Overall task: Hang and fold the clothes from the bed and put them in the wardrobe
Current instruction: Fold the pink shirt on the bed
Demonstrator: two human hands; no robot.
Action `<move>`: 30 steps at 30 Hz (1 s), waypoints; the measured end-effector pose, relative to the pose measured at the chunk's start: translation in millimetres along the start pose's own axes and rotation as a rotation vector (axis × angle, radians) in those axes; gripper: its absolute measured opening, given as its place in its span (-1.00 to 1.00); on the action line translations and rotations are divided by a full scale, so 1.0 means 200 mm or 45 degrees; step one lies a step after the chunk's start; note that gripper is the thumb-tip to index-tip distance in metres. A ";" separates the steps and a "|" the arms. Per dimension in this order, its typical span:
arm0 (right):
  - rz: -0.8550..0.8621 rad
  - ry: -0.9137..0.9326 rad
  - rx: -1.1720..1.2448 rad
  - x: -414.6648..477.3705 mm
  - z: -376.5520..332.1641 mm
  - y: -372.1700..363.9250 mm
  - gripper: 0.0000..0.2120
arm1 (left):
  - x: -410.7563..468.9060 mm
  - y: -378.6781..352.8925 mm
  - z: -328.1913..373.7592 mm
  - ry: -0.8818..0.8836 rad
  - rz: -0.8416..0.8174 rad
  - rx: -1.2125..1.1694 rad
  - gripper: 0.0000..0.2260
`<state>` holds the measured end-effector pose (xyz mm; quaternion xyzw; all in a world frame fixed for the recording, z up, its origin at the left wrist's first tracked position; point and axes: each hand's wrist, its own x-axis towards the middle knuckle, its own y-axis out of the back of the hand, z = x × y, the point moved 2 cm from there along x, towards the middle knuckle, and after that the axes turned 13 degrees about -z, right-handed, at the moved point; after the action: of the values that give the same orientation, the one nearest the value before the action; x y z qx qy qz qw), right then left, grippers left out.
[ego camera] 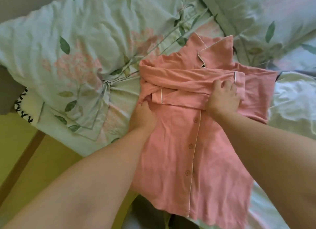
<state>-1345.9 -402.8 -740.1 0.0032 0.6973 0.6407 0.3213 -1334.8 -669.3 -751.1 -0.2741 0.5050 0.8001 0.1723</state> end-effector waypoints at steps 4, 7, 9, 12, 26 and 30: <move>-0.064 -0.127 -0.047 0.11 0.17 -0.02 -0.48 | 0.00 -0.02 0.03 -0.077 0.019 0.034 -0.41; -0.098 -0.195 -0.028 0.16 0.24 0.00 -0.49 | 0.02 -0.04 0.07 -0.154 0.060 0.132 -0.36; -0.035 -0.184 -0.020 0.19 0.26 0.03 -0.56 | 0.03 -0.05 0.08 -0.131 0.067 0.190 -0.37; 0.035 -0.187 0.140 0.21 0.29 0.11 -0.60 | 0.04 -0.05 0.08 -0.040 0.033 0.240 -0.37; -0.175 -0.419 1.841 0.33 0.51 0.45 -0.81 | 0.06 0.03 0.01 0.116 0.211 -0.407 -0.31; -0.809 -0.455 2.023 0.27 0.49 0.31 -0.95 | 0.10 0.07 0.07 0.181 0.410 -0.777 -0.60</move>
<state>-1369.1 -281.8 -705.4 0.1321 0.8446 -0.1650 0.4920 -1362.3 -662.0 -748.3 -0.2848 0.2902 0.9100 -0.0816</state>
